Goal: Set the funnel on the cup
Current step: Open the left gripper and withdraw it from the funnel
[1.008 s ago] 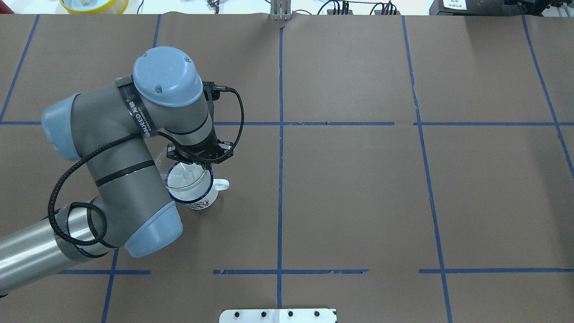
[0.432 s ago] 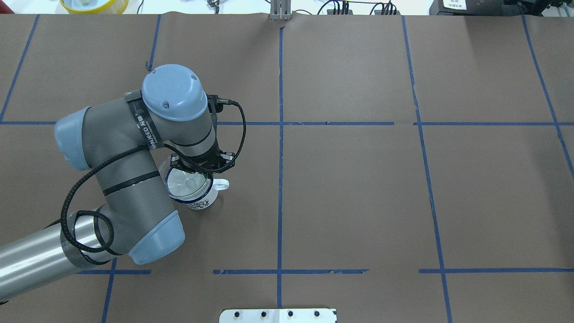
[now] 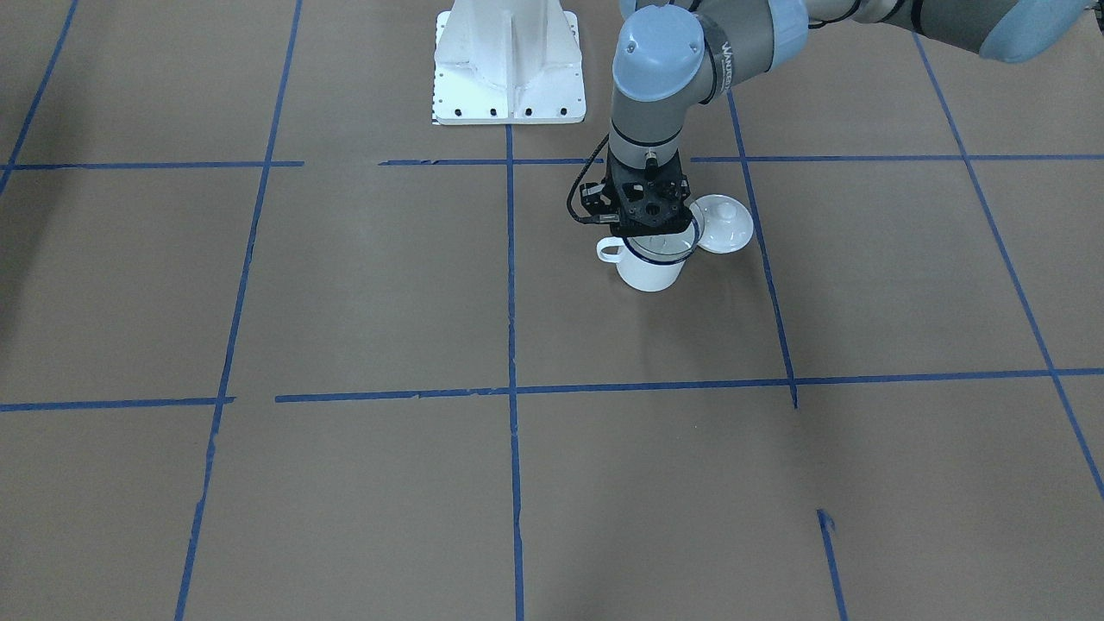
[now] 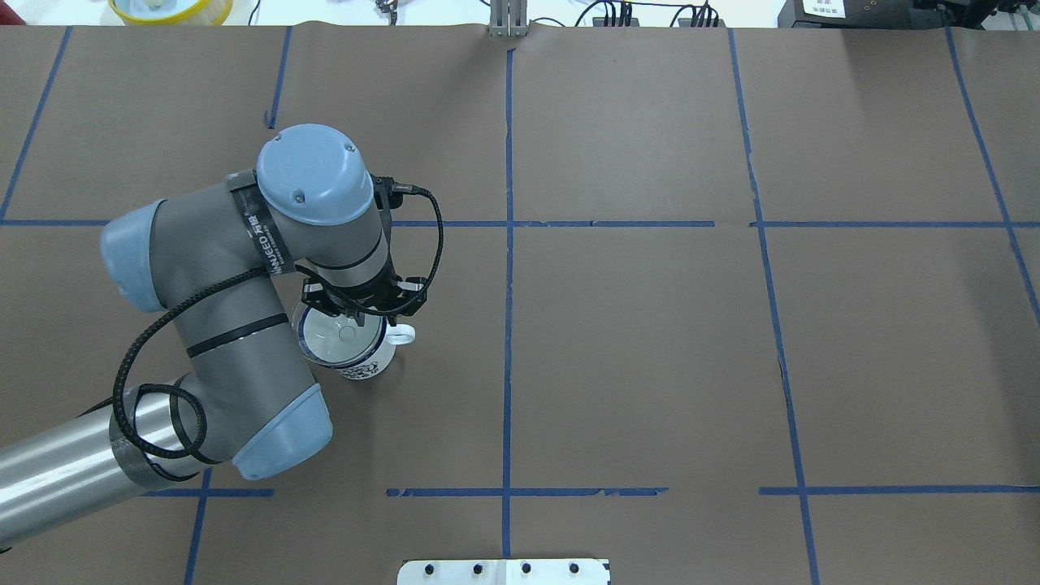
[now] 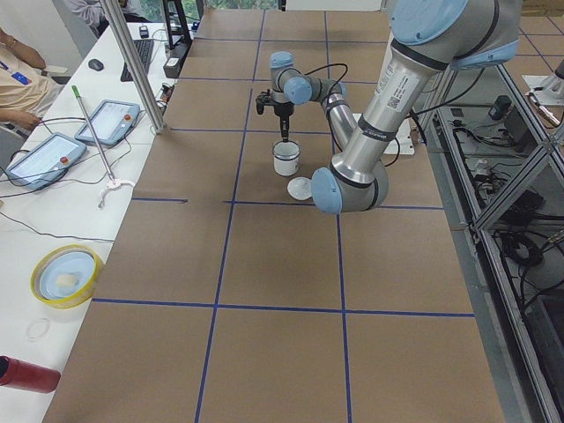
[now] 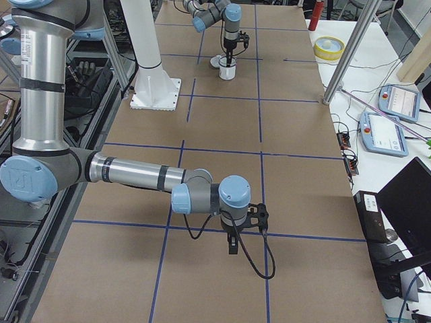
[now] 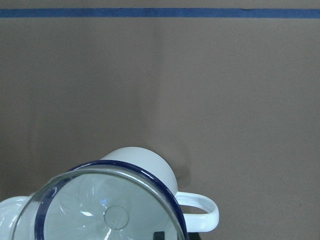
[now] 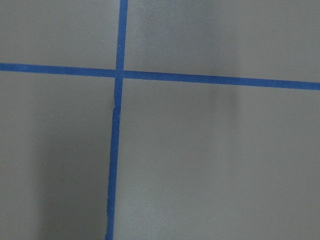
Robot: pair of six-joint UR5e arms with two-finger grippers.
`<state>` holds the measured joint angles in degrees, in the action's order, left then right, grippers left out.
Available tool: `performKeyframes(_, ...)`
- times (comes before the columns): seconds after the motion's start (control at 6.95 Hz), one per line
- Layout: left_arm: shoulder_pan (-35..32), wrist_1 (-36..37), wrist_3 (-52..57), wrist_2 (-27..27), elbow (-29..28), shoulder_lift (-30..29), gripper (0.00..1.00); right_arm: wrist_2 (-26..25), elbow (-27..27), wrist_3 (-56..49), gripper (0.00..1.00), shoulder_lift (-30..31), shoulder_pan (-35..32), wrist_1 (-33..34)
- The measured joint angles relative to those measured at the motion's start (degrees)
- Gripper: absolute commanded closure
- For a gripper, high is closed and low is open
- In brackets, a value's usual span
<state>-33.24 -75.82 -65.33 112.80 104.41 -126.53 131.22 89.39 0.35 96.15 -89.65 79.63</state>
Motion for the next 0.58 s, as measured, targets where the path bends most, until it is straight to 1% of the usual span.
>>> performKeyframes(0.14, -0.6, -0.1, 1.1, -0.1, 1.1, 0.2, 0.0, 0.0, 0.0, 0.0, 0.0, 0.0, 0.0, 0.0)
performKeyframes(0.29, -2.9, -0.7, 5.4, -0.1, 3.3, 1.0, 0.0, 0.0, 0.0, 0.0, 0.0, 0.0, 0.0, 0.0)
performKeyframes(0.43, -7.1, -2.6, 12.6, 0.4, 5.7, 3.5, 0.0, 0.0, 0.0, 0.0, 0.0, 0.0, 0.0, 0.0)
performKeyframes(0.58, -12.8, -6.5, 21.8, 2.4, 7.3, 8.2, 0.0, 0.0, 0.0, 0.0, 0.0, 0.0, 0.0, 0.0)
